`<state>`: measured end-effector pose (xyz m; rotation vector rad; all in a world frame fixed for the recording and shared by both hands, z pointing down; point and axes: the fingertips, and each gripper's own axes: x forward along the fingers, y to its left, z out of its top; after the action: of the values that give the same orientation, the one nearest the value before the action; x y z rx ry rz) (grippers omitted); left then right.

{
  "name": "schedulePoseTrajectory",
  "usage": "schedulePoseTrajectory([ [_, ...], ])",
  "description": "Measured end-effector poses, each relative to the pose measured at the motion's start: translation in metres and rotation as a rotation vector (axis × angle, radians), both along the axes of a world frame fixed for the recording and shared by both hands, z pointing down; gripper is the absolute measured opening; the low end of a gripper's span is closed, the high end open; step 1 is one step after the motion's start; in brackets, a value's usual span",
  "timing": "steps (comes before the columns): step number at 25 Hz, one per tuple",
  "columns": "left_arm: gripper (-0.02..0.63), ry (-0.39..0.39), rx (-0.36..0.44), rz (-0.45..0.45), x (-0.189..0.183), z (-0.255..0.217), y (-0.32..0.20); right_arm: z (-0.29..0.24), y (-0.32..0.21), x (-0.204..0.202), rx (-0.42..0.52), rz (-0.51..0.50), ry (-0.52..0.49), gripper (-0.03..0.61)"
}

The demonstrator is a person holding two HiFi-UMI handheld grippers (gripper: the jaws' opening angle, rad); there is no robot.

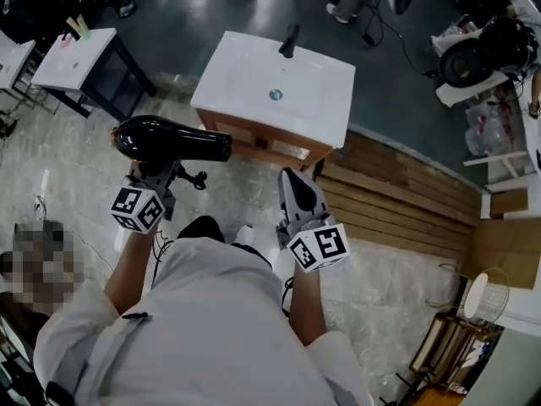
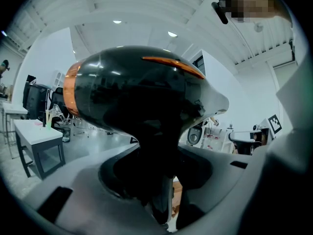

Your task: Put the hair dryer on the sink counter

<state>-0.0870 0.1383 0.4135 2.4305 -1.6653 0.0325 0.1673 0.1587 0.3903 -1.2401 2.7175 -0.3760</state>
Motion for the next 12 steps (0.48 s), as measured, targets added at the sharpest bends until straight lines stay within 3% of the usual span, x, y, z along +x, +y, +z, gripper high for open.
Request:
schedulePoseTrajectory([
  [12, 0.17, 0.008, -0.004, -0.032, -0.0047, -0.0012, 0.0058, 0.0035, 0.0005, -0.0054, 0.0, -0.032, 0.009, 0.008],
])
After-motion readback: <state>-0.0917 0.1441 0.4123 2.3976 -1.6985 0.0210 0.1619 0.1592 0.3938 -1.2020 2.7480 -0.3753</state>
